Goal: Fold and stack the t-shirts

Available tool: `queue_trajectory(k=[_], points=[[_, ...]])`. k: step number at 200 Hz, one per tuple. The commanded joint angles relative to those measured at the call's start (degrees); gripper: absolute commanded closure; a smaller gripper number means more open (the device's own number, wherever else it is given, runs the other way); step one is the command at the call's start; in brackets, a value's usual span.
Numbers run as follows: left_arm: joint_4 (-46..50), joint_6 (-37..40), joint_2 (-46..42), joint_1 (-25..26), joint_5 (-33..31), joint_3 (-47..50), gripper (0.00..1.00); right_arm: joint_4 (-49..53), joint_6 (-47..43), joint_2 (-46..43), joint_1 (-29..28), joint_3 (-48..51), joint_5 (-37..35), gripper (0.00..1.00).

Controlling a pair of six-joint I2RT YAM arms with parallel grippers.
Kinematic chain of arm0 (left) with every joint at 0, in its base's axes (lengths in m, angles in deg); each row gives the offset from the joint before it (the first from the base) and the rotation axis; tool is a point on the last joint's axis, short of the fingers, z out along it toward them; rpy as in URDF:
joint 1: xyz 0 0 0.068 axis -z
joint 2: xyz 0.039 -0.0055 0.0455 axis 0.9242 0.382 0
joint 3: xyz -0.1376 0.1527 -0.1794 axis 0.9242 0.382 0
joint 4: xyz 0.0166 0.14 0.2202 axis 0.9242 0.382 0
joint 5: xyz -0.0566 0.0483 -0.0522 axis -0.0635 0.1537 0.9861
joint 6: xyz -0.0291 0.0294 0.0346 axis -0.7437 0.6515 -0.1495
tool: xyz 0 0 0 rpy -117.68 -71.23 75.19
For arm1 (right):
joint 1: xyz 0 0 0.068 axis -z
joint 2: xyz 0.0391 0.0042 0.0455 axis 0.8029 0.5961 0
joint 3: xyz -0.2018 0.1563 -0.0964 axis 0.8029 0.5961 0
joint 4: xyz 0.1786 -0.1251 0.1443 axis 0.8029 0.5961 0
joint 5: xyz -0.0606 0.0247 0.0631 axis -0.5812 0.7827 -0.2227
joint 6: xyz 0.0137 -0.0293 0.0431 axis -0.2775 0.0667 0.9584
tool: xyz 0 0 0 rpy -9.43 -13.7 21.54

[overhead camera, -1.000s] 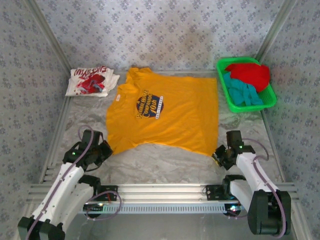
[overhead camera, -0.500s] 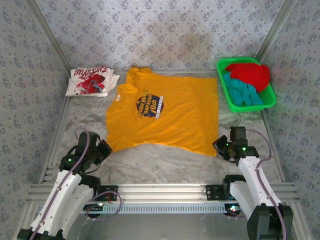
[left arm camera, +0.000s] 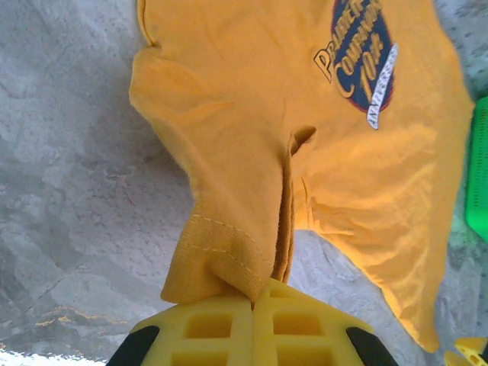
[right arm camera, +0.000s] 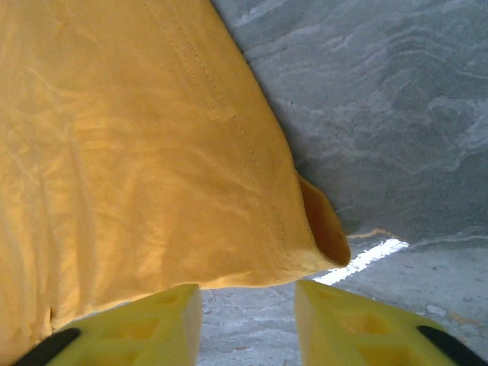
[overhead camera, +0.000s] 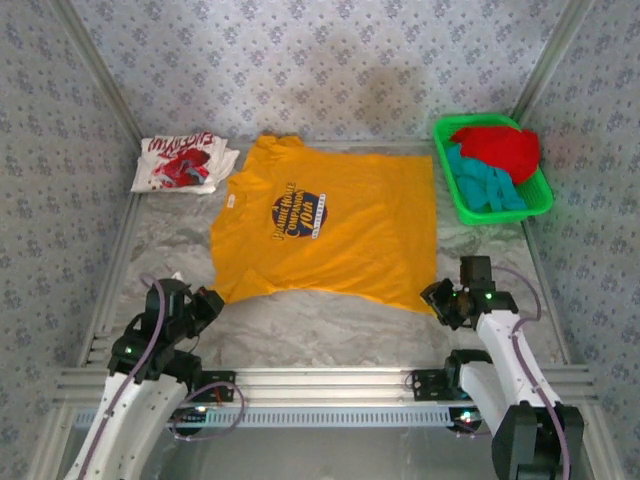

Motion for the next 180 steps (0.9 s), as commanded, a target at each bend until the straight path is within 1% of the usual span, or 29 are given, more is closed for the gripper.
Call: queue_trajectory(k=[1,24,45,60,77,87,108,124,142,150,162,169,180], points=[[-1.7,1.4,2.2,0.2,0.4,-1.2,1.00,0.3,0.5,-1.7,-0.4,0.6,-1.7,0.54],[-3.4,1.3,3.4,0.2,0.2,0.5,1.00,2.0,2.0,-1.1,-0.4,1.2,-3.1,0.49],[-5.6,0.4,3.6,0.3,0.2,2.2,1.00,2.7,1.7,-0.3,-0.5,1.3,-6.7,0.43],[-6.1,0.2,3.8,0.2,-0.2,3.1,1.00,0.6,2.1,1.2,-0.3,2.3,-5.0,0.42],[-6.7,0.1,4.3,0.2,-0.1,3.5,1.00,-3.6,1.0,4.0,-0.5,2.6,-5.9,0.42],[-6.7,0.1,4.7,0.3,0.1,3.3,1.00,-6.6,1.5,5.3,-0.6,3.1,-5.2,0.42],[-6.1,0.8,5.1,0.3,0.0,3.0,1.00,-8.5,2.1,7.8,-1.4,2.3,-4.7,0.44],[-6.4,1.0,5.1,0.2,-0.3,3.5,1.00,-11.7,2.1,7.8,-2.6,2.6,-3.8,0.48],[-6.7,1.0,6.0,0.2,-0.9,3.8,1.00,-13.0,2.4,8.0,-3.1,2.6,-3.9,0.53],[-9.1,1.0,6.7,0.2,-1.1,3.8,1.00,-13.2,1.8,8.1,-3.0,2.7,-3.8,0.57],[-10.4,0.7,8.0,0.2,-1.0,3.5,1.00,-13.5,1.7,7.9,-3.0,2.7,-3.8,0.71],[-10.9,0.8,8.8,0.2,-0.9,3.1,1.00,-13.6,1.8,7.5,-2.9,2.6,-3.9,0.82],[-11.2,1.4,9.8,0.3,-0.9,2.2,1.00,-12.9,1.6,6.5,-2.6,2.4,-3.9,0.92]])
